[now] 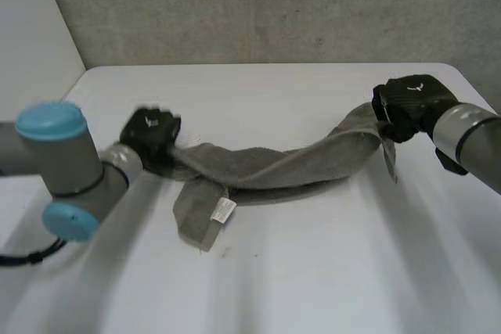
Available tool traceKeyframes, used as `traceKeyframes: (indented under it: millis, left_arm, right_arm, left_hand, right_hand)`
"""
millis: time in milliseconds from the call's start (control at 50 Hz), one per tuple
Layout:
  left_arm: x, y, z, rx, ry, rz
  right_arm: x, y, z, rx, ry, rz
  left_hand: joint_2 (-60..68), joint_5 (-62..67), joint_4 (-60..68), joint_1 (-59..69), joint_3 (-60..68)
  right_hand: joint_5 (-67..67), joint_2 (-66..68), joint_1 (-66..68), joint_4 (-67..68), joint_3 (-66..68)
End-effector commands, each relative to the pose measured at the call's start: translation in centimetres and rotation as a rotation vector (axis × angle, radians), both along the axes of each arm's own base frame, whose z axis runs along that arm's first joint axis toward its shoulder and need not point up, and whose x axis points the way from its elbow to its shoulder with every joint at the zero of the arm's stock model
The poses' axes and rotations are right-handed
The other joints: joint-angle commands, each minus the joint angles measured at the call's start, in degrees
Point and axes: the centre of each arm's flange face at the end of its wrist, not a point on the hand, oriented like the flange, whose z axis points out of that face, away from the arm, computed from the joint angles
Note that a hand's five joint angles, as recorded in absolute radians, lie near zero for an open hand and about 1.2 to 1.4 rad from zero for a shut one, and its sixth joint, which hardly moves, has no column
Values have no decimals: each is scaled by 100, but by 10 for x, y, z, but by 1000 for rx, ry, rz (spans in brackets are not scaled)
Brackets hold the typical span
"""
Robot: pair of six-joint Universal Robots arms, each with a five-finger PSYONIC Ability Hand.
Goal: Fold the laundry
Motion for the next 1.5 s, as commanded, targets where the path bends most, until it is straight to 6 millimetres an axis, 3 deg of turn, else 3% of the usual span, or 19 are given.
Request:
traceKeyframes:
  millis: [20,40,60,100,120,160,200,260,380,480,540,580,640,780,1040,1080,1140,1240,1500]
  left_arm:
    - [-15,-41,104,-329,91,7]
    - [-17,-47,136,-420,127,9]
    - [-17,-47,136,-421,127,9]
    - [-16,-54,195,-579,212,44]
    - [-16,-54,196,-580,213,44]
    - [-12,-52,223,-640,274,73]
    - [-2,-43,263,-700,420,118]
    - [7,-34,281,-695,534,114]
    - [12,-31,251,-561,548,110]
    - [19,-19,157,-275,422,90]
    - [20,-11,131,-195,391,76]
    - [21,10,80,-42,338,54]
    - [25,29,45,66,276,48]
    - [50,48,8,154,125,95]
    - [51,65,62,35,124,76]
    - [50,67,72,11,138,70]
    - [42,77,91,-18,172,40]
    - [30,90,108,-28,207,-7]
    - [22,86,125,-69,226,-24]
  right_arm:
    - [11,-45,41,-271,136,3]
    - [16,-58,68,-402,117,-35]
    - [16,-58,68,-404,117,-35]
    - [25,-66,131,-691,5,-108]
    - [25,-66,131,-693,4,-109]
    - [24,-58,183,-931,-124,-146]
    - [22,-51,198,-1000,-178,-146]
    - [21,-45,188,-962,-189,-127]
    - [33,-39,120,-726,-103,1]
    - [33,-29,60,-513,-39,70]
    - [31,-19,23,-378,-6,91]
    - [29,-13,6,-316,14,95]
    - [25,1,-29,-181,88,110]
    - [15,27,-55,-10,223,146]
    - [-1,15,-57,186,-44,-13]
    - [-7,11,-54,197,-87,-52]
    - [-8,12,-53,197,-92,-55]
    - [-10,22,-57,226,-86,-62]
    - [-9,73,-65,180,-93,-10]
  left_hand:
    - [1177,1248,1182,1316,1184]
    - [1177,1248,1182,1316,1184]
    - [1177,1248,1182,1316,1184]
    - [1177,1248,1182,1316,1184]
    - [1177,1248,1182,1316,1184]
    - [1177,1248,1182,1316,1184]
    - [1177,1248,1182,1316,1184]
    - [1177,1248,1182,1316,1184]
    - [1177,1248,1182,1316,1184]
    - [1177,1248,1182,1316,1184]
    - [1177,1248,1182,1316,1184]
    - [1177,1248,1182,1316,1184]
    - [1177,1248,1182,1316,1184]
    - [1177,1248,1182,1316,1184]
    - [1177,1248,1182,1316,1184]
    - [1177,1248,1182,1316,1184]
    - [1177,1248,1182,1316,1184]
    - [1177,1248,1182,1316,1184]
    - [1177,1248,1182,1316,1184]
  right_hand:
    - [1383,1285,2540,1171,1240]
    - [1383,1285,2540,1171,1240]
    - [1383,1285,2540,1171,1240]
    - [1383,1285,2540,1171,1240]
    - [1383,1285,2540,1171,1240]
    - [1383,1285,2540,1171,1240]
    - [1383,1285,2540,1171,1240]
    - [1383,1285,2540,1171,1240]
    - [1383,1285,2540,1171,1240]
    - [1383,1285,2540,1171,1240]
    - [1383,1285,2540,1171,1240]
    - [1383,1285,2540,1171,1240]
    - [1383,1285,2540,1171,1240]
    - [1383,1285,2540,1171,1240]
    - [1383,1285,2540,1171,1240]
    - [-1371,-1469,-214,-1582,-1514]
    - [-2379,-2477,-1222,-2591,-2522]
    - [-4311,-4409,-3154,-4523,-4454]
    - [-4330,-4429,-3173,-4542,-4474]
